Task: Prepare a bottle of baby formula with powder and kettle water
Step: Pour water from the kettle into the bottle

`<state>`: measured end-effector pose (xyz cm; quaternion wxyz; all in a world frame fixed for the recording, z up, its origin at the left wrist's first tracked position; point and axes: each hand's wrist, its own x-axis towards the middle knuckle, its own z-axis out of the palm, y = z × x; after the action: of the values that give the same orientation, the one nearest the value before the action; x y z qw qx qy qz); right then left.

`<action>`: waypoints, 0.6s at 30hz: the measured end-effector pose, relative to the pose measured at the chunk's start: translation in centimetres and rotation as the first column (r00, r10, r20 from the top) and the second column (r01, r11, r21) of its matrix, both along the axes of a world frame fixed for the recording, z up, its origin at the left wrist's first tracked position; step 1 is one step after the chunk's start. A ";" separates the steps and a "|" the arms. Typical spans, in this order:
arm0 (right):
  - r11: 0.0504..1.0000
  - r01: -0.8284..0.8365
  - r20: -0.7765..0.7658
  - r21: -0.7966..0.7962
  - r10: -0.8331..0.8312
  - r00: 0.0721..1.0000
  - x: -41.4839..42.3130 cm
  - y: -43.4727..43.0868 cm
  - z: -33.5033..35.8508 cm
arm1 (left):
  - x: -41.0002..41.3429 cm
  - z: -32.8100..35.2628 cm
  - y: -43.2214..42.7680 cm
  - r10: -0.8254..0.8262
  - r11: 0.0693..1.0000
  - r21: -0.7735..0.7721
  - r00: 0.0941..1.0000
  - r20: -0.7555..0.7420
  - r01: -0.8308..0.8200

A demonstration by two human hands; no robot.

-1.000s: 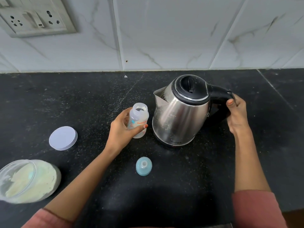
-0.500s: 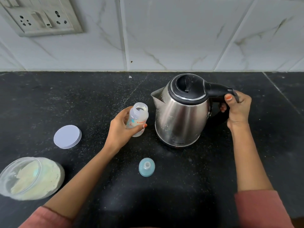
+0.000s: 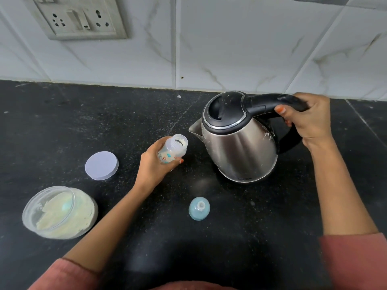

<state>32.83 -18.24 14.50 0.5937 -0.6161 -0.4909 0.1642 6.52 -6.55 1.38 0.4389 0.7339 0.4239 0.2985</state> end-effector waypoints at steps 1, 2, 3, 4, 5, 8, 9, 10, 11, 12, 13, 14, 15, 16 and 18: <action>1.000 -0.005 0.018 -0.014 0.006 1.000 -0.1 0.1 0.2 | -0.2 -0.1 0.1 0.005 1.000 0.009 1.000 -0.003 -0.005; 1.000 -0.011 0.033 -0.028 0.012 0.999 -0.4 0.3 0.5 | -0.4 -0.2 0.1 0.011 1.000 0.020 1.000 -0.004 -0.011; 0.999 -0.016 0.044 -0.042 0.017 0.999 -0.7 0.4 0.7 | -0.6 -0.3 0.2 0.017 0.999 0.030 1.000 -0.007 -0.017; 0.999 -0.019 0.060 -0.049 0.021 0.998 -0.9 0.6 0.9 | -0.7 -0.4 0.2 0.020 0.999 0.035 1.000 -0.012 -0.020; 0.998 -0.024 0.084 -0.050 0.029 0.996 -1.0 0.8 1.0 | -0.9 -0.4 0.3 0.021 0.999 0.040 1.000 -0.017 -0.020; 0.997 -0.019 0.122 -0.075 0.028 0.992 -1.5 1.4 1.0 | -1.1 -0.6 0.4 0.020 0.998 0.053 1.000 -0.022 -0.019; 0.996 -0.021 0.120 -0.091 0.032 0.992 -1.7 1.6 1.0 | -1.2 -0.6 0.4 0.019 0.998 0.056 1.000 -0.022 -0.018; 0.994 -0.025 0.124 -0.107 0.039 0.992 -2.0 1.7 1.2 | -1.3 -0.5 0.4 0.019 0.998 0.060 1.000 -0.021 -0.017; 0.992 -0.027 0.136 -0.120 0.043 0.990 -2.2 1.8 1.4 | -1.3 -0.5 0.4 0.018 0.998 0.062 1.000 -0.020 -0.016; 0.990 -0.028 0.143 -0.139 0.048 0.989 -2.3 2.0 1.5 | -1.4 -0.5 0.4 0.016 0.998 0.061 1.000 -0.019 -0.015; 0.987 -0.032 0.146 -0.159 0.056 0.988 -2.3 2.2 1.5 | -1.4 -0.4 0.4 0.014 0.998 0.062 1.000 -0.018 -0.013; 0.985 -0.040 0.152 -0.168 0.066 0.986 -2.4 2.4 1.6 | -1.5 -0.4 0.5 0.011 0.998 0.065 1.000 -0.019 -0.010; 0.984 -0.046 0.166 -0.172 0.075 0.983 -2.5 2.6 1.6 | -1.6 -0.4 0.6 0.009 0.998 0.067 1.000 -0.019 -0.008; 0.983 -0.054 0.186 -0.174 0.087 0.979 -2.7 2.7 1.7 | -1.6 -0.4 0.6 0.009 0.998 0.066 1.000 -0.019 -0.008; 0.984 -0.040 0.242 -0.172 0.082 0.967 -2.7 3.0 1.6 | -1.8 -0.4 0.7 0.011 0.998 0.061 1.000 -0.022 -0.010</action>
<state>30.13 -15.23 16.06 0.4688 -0.6637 -0.5647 0.1443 4.72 -5.88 0.99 0.4099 0.7479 0.4234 0.3054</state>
